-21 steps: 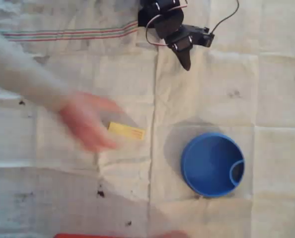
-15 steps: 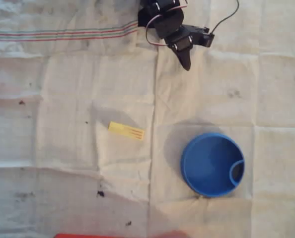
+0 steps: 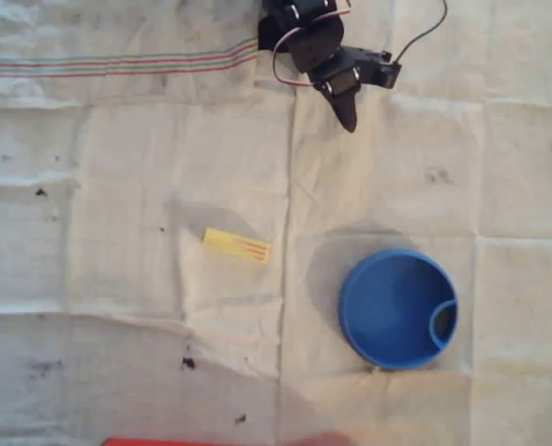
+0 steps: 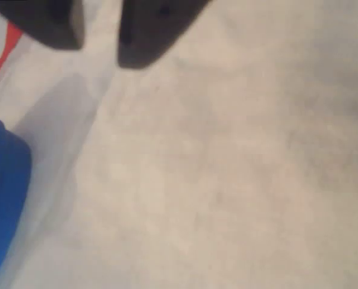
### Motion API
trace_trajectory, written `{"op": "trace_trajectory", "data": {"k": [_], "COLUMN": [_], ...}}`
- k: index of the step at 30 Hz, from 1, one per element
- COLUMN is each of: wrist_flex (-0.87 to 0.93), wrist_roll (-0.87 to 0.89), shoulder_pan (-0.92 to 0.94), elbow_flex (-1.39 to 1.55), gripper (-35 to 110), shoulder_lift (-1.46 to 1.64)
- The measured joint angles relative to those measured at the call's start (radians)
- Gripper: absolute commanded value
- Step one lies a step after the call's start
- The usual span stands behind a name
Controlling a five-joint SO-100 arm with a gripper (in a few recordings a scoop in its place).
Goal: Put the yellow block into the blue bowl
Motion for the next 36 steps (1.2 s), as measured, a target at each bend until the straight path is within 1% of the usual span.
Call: {"op": "trace_trajectory", "data": {"k": [27,36], "wrist_flex": [0.000,0.000], "wrist_roll": [0.000,0.000], "shoulder_pan": [0.000,0.008], "elbow_flex": [0.000,-0.161], "gripper": [1,1], "shoulder_lift": [0.000,-0.020]}}
